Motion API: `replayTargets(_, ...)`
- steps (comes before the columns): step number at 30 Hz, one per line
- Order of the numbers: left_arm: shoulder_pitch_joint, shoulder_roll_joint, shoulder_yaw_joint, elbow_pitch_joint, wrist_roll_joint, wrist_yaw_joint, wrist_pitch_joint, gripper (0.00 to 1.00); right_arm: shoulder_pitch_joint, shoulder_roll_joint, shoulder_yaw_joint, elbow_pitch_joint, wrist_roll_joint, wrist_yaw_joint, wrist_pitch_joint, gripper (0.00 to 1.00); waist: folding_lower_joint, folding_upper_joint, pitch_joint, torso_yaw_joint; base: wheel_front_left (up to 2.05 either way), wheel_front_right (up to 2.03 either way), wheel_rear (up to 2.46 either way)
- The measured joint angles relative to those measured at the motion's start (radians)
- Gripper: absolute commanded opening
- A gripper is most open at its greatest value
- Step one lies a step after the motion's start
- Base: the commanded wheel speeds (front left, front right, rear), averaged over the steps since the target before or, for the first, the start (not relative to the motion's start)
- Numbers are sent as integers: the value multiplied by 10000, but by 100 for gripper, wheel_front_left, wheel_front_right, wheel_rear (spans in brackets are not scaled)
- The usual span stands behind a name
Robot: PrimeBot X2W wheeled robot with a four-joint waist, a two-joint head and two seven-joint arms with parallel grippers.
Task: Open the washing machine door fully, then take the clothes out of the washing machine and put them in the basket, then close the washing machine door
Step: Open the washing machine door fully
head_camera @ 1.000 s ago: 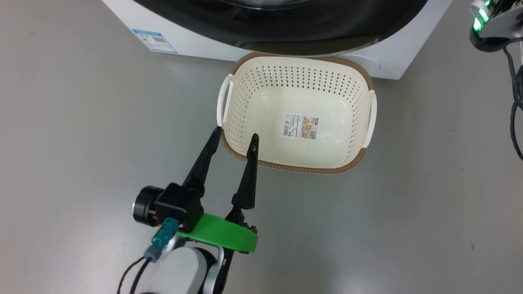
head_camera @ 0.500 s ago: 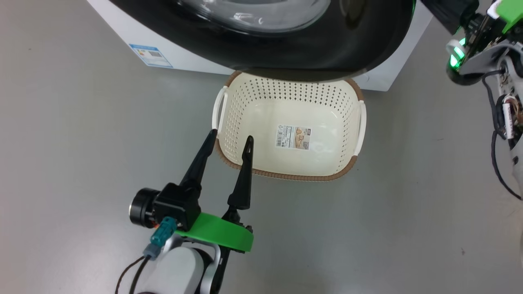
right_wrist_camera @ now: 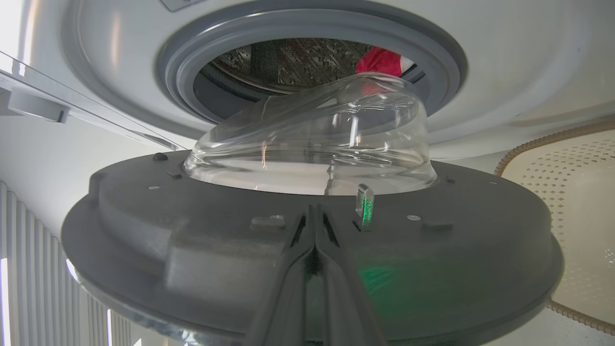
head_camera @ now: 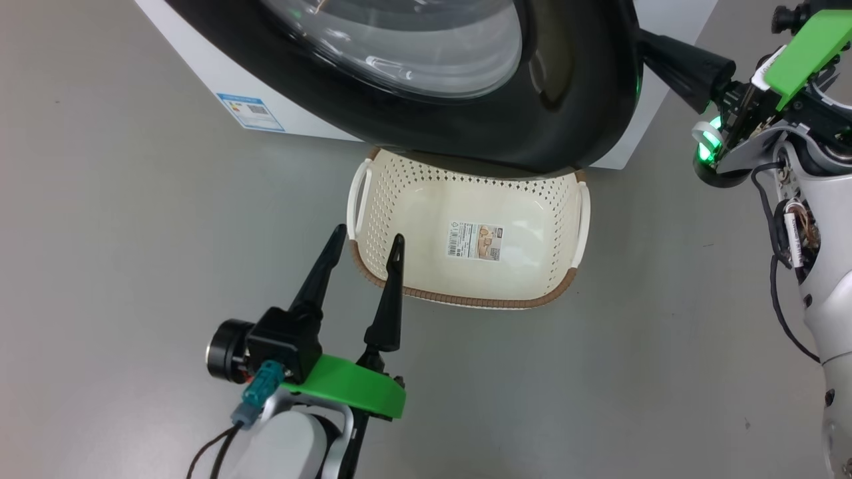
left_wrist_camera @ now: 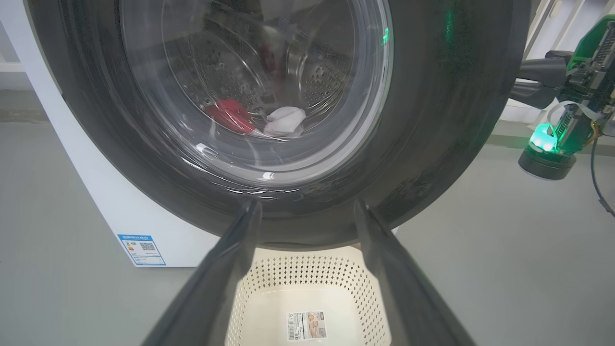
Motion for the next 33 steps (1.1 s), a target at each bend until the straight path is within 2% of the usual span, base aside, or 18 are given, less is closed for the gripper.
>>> replayTargets(7,40,0,31,61,0,-13,0,100,176,96,-81,-73,0,2,-19,0,0,1,-87,22,0,0,0)
replayTargets(12,45,2,61,96,2,-82,0,100,361,194,-301,-253,-6,0,-456,0,0,0,-160,22,0,0,0)
replayTargets(18,171,2,102,123,0,-84,0,100,735,359,-957,-872,31,2,-1411,0,0,0,-215,-34,0,0,0)
replayTargets(23,191,2,117,132,0,-82,0,100,1673,585,-1486,-1507,407,0,-1574,0,0,0,-305,-95,0,0,0)
replayTargets(24,191,2,130,142,-2,-82,0,100,1901,623,-1553,-1655,414,0,-1605,9,0,0,-322,-116,0,0,0)
replayTargets(25,191,2,148,159,-2,-82,0,100,2133,671,-1647,-1779,428,0,-1611,9,0,0,-344,-139,0,0,0)
replayTargets(27,194,2,186,174,-2,-82,0,100,2626,756,-1789,-2034,449,0,-1728,49,0,0,-395,-192,0,0,0)
replayTargets(28,197,2,205,180,-2,-82,0,100,2876,823,-1891,-2173,462,0,-1779,100,0,0,-423,-220,0,0,0)
replayTargets(33,254,2,339,240,0,-81,0,100,4143,1003,-2054,-2899,359,0,-2242,100,0,0,-557,-369,0,0,0)
